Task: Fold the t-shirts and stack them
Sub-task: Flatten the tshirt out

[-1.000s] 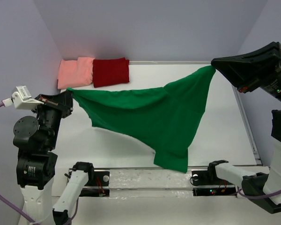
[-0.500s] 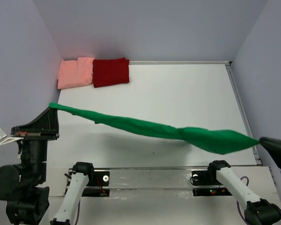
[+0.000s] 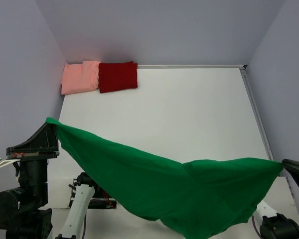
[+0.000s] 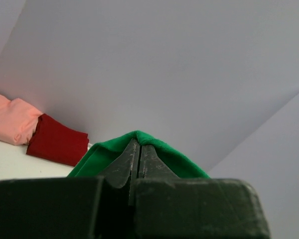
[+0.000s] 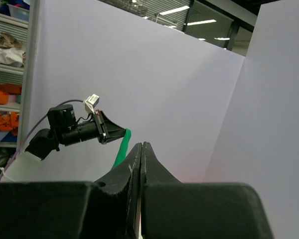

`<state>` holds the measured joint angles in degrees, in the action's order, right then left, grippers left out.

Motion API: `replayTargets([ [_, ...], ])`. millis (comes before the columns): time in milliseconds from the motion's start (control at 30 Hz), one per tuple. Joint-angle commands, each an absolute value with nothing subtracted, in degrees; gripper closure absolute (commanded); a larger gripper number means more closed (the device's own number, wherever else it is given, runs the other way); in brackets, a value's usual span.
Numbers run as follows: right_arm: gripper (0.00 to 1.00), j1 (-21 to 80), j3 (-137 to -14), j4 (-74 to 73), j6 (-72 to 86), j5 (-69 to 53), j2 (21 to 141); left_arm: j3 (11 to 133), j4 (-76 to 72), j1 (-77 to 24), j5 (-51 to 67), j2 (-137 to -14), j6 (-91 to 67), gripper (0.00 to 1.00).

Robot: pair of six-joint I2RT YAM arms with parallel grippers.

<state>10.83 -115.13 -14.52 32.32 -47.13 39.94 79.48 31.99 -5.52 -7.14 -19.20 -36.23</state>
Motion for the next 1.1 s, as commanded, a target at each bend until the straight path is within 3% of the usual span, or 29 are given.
replayTargets([
  [0,1.0,10.55,-111.46,-15.12,30.76,-45.26,43.59,77.61,28.04,-5.1,-6.94,-22.76,-35.86,1.0],
  [667,1.0,10.55,-62.69,-8.61,33.13,-42.36,45.0,51.6,25.13,-5.1,5.19,-35.85,-37.88,1.0],
  [1067,1.0,10.55,-54.93,-10.72,32.17,-41.4,55.8,49.04,23.21,-5.19,5.54,-44.37,-36.91,1.0],
])
